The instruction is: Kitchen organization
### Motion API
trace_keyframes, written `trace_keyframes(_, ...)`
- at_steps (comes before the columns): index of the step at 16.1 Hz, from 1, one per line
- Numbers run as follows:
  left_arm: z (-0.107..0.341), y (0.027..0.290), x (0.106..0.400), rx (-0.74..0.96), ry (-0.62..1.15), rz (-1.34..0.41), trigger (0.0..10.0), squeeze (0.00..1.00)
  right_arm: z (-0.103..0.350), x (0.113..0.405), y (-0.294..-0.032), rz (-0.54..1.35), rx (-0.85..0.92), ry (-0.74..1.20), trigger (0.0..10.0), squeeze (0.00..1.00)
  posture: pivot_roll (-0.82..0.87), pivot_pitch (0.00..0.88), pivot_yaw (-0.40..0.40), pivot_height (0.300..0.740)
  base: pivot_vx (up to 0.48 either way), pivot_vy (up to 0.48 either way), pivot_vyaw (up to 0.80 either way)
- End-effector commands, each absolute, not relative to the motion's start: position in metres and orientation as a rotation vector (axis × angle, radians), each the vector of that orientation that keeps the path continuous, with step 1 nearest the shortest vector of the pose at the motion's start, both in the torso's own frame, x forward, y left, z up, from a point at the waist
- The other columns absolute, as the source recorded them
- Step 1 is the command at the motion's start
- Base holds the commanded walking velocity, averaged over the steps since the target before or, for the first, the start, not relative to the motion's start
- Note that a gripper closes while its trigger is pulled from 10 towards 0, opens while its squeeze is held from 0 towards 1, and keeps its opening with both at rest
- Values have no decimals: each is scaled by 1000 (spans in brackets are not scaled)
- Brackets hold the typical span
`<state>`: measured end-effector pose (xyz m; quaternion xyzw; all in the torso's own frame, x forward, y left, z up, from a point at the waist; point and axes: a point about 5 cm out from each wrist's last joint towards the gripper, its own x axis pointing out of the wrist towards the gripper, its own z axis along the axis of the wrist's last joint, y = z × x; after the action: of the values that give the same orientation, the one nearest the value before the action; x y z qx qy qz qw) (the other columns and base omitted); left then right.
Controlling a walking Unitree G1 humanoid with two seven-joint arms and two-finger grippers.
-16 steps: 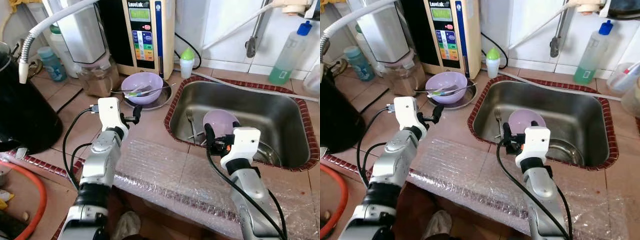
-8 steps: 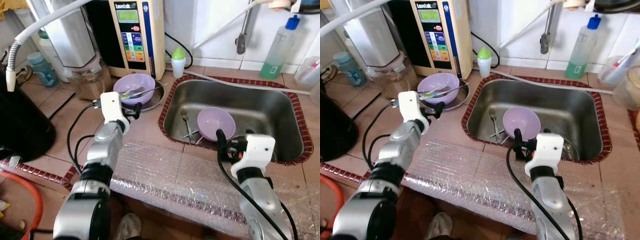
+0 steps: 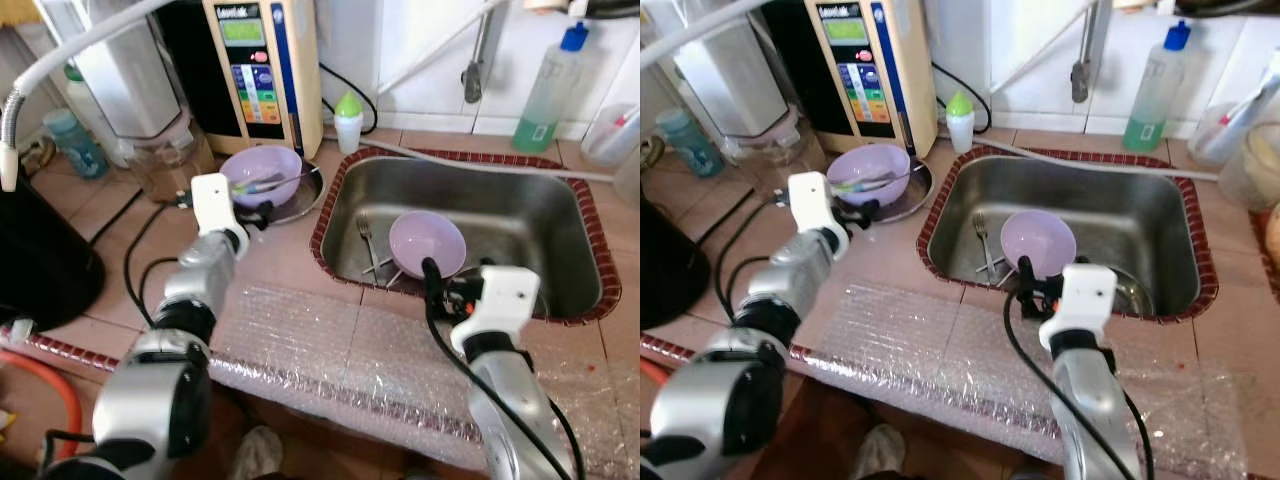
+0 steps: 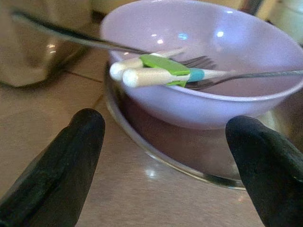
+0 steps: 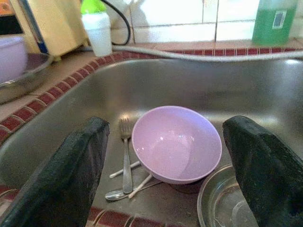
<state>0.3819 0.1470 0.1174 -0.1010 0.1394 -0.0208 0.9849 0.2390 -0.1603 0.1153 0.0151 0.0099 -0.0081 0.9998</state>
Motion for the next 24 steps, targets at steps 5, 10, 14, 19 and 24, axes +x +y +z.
trace_keyframes(5,118,163,384,-176,310,11,10000,0,109,247,-158,-3,66,37,10000,0,-112,0,124,740,0,0,0)
trace_keyframes(10,112,177,375,-164,358,29,10000,0,107,254,-152,26,55,33,10000,0,-75,0,132,740,0,0,0)
trace_keyframes(14,108,181,364,-171,388,15,10000,0,112,268,-154,38,46,10,10000,0,-56,0,115,740,0,0,0)
trace_keyframes(19,106,182,333,-158,452,-47,10000,0,111,276,-149,42,53,-8,10000,0,-15,0,127,740,0,0,0)
trace_keyframes(24,118,178,305,-153,479,-93,10000,0,110,283,-142,65,58,-8,10000,0,10,0,110,740,0,0,0)
